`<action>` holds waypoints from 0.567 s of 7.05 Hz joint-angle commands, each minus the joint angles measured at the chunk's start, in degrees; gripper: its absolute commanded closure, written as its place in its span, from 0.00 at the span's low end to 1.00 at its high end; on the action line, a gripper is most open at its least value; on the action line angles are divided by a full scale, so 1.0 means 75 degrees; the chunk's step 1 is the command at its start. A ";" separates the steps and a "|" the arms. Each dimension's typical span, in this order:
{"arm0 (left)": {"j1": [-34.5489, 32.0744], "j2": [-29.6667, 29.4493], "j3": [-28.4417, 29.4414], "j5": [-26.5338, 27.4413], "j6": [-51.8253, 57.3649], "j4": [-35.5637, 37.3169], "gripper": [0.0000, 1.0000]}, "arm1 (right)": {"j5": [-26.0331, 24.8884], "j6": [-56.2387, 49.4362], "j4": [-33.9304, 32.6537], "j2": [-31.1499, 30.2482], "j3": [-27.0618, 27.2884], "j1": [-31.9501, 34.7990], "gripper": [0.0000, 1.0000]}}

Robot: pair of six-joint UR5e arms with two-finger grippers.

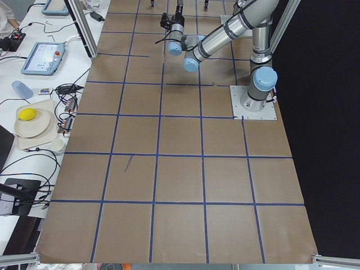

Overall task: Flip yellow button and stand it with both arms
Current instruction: 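Extend the yellow button toward the right gripper while the right gripper opens and approaches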

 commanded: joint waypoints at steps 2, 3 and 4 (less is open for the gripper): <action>-0.0003 -0.0015 -0.0004 0.0002 -0.0052 -0.0009 0.94 | -0.0014 0.0020 0.0154 -0.0046 -0.0036 -0.0006 0.37; -0.0003 -0.0027 -0.0004 0.0013 -0.0052 0.0003 0.94 | -0.0014 0.0020 0.0155 -0.0058 -0.0048 -0.0006 0.44; 0.0009 -0.0015 -0.0004 0.0002 -0.0052 0.0003 0.93 | -0.0002 0.0008 0.0143 -0.0058 -0.0106 -0.0006 0.64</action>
